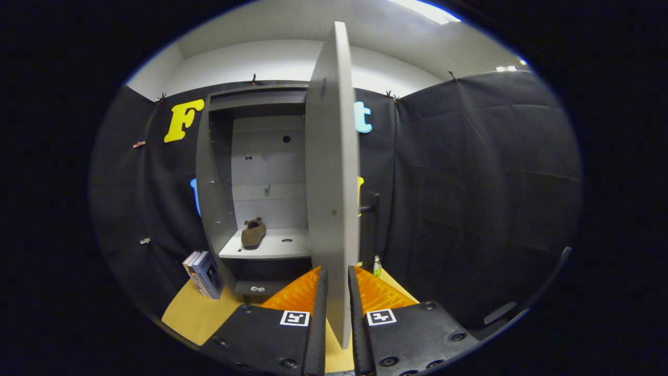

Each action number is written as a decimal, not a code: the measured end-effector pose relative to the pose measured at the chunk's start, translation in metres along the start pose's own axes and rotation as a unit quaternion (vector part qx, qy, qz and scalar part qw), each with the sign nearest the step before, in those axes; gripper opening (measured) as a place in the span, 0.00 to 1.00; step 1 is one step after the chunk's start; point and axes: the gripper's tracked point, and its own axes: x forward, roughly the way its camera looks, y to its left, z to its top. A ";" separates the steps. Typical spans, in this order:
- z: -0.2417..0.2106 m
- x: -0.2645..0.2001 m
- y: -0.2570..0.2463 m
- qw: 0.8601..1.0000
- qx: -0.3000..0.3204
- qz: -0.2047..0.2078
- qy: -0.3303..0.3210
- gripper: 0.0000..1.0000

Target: Open the shoe cabinet door, grab the shoes and put them into the shoe cabinet, then close the shoe cabinet door.

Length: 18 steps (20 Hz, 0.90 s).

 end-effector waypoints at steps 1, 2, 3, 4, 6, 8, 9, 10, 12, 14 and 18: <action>-0.003 -0.001 0.001 1.000 0.003 0.002 0.006 0.25; -0.006 -0.004 0.002 1.000 0.008 0.005 0.012 0.25; -0.012 -0.003 0.005 1.000 0.011 0.009 0.020 0.25; -0.020 -0.004 0.007 0.999 0.013 0.014 0.030 0.25; -0.035 -0.001 0.014 0.998 0.014 0.025 0.050 0.25; -0.050 0.005 0.028 0.997 0.015 0.040 0.068 0.25; -0.058 0.007 0.035 0.996 0.014 0.046 0.077 0.25; -0.066 0.011 0.040 0.995 0.013 0.048 0.087 0.25; -0.084 0.018 0.052 0.993 0.008 0.048 0.112 0.25; -0.102 0.026 0.071 0.990 0.009 0.063 0.128 0.25; -0.147 0.038 0.106 0.983 0.006 0.088 0.160 0.22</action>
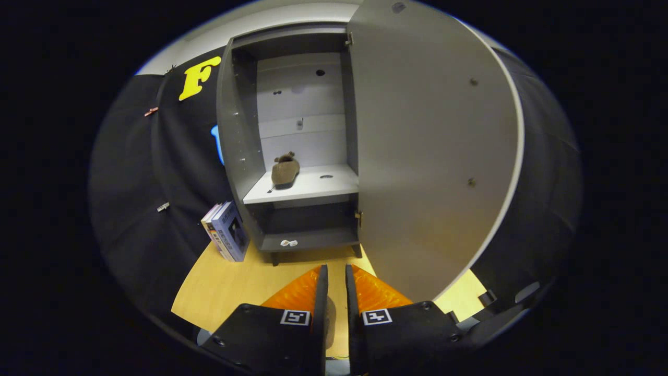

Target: Open the shoe cabinet door, grab the shoes and put them into the shoe cabinet, then close the shoe cabinet door.

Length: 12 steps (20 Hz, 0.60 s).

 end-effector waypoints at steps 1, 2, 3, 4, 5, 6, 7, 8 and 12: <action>-0.010 0.007 0.006 1.000 0.005 0.003 0.009 0.22; -0.022 0.015 0.013 1.000 0.013 0.007 0.020 0.22; -0.034 0.023 0.017 0.999 0.018 0.008 0.033 0.22; -0.049 0.031 0.021 0.998 0.021 0.008 0.051 0.22; -0.066 0.037 0.023 0.997 0.021 0.008 0.072 0.22; -0.084 0.044 0.026 0.996 0.020 0.008 0.092 0.23; -0.098 0.049 0.029 0.994 0.019 0.008 0.106 0.24; -0.112 0.057 0.033 0.993 0.019 0.008 0.119 0.24; -0.166 0.080 0.041 0.985 0.026 0.007 0.170 0.24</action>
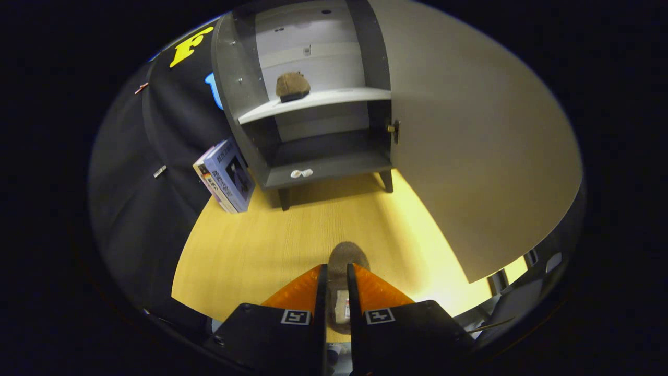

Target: Open the shoe cabinet door, grab the shoes and put them into the shoe cabinet, then close the shoe cabinet door.

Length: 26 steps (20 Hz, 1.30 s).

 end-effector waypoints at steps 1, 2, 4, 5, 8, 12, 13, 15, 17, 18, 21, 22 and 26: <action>-0.009 0.008 0.000 1.000 0.002 -0.001 0.011 0.23; -0.017 0.016 0.003 1.000 0.005 -0.001 0.020 0.23; -0.037 0.029 0.004 0.999 0.007 0.000 0.042 0.21; -0.045 0.034 0.005 0.999 0.005 0.000 0.053 0.21; -0.065 0.051 0.008 0.997 0.002 -0.001 0.071 0.21; -0.092 0.070 0.010 0.995 0.006 0.004 0.099 0.21; -0.096 0.074 0.010 0.995 0.008 0.002 0.102 0.21; -0.104 0.082 0.008 0.994 0.008 -0.001 0.107 0.21; -0.108 0.090 0.008 0.994 0.007 -0.001 0.108 0.21; -0.111 0.095 0.009 0.994 0.005 -0.003 0.111 0.22; -0.116 0.110 0.008 0.993 -0.007 -0.011 0.119 0.23; -0.115 0.115 0.008 0.993 -0.009 -0.013 0.120 0.23; -0.107 0.135 0.006 0.992 -0.018 -0.021 0.122 0.23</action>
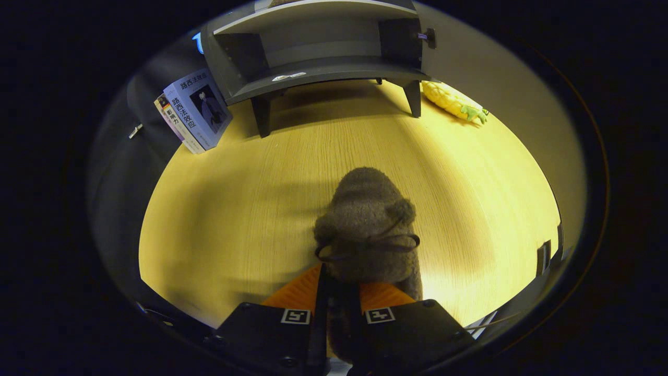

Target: Open the shoe cabinet door, grab the shoes and put them into the shoe cabinet, then close the shoe cabinet door.

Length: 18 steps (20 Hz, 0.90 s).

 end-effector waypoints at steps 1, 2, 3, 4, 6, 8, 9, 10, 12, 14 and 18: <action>0.002 0.004 0.000 1.000 -0.003 -0.002 0.003 0.24; 0.004 0.008 -0.001 1.000 -0.006 -0.004 0.004 0.24; 0.008 0.010 -0.001 1.000 -0.009 -0.007 0.002 0.25; 0.011 0.012 -0.001 1.000 -0.012 -0.009 0.000 0.26; 0.016 0.018 -0.001 1.000 -0.021 -0.014 -0.004 0.26; 0.020 0.023 -0.003 0.999 -0.030 -0.021 -0.007 0.26; 0.020 0.023 -0.004 0.999 -0.034 -0.026 -0.009 0.26; 0.021 0.023 -0.006 0.999 -0.039 -0.031 -0.010 0.25; 0.023 0.026 -0.005 0.999 -0.037 -0.030 -0.011 0.25; 0.022 0.027 -0.005 0.999 -0.030 -0.027 -0.004 0.12; 0.023 0.022 -0.005 0.998 -0.044 -0.036 0.001 0.05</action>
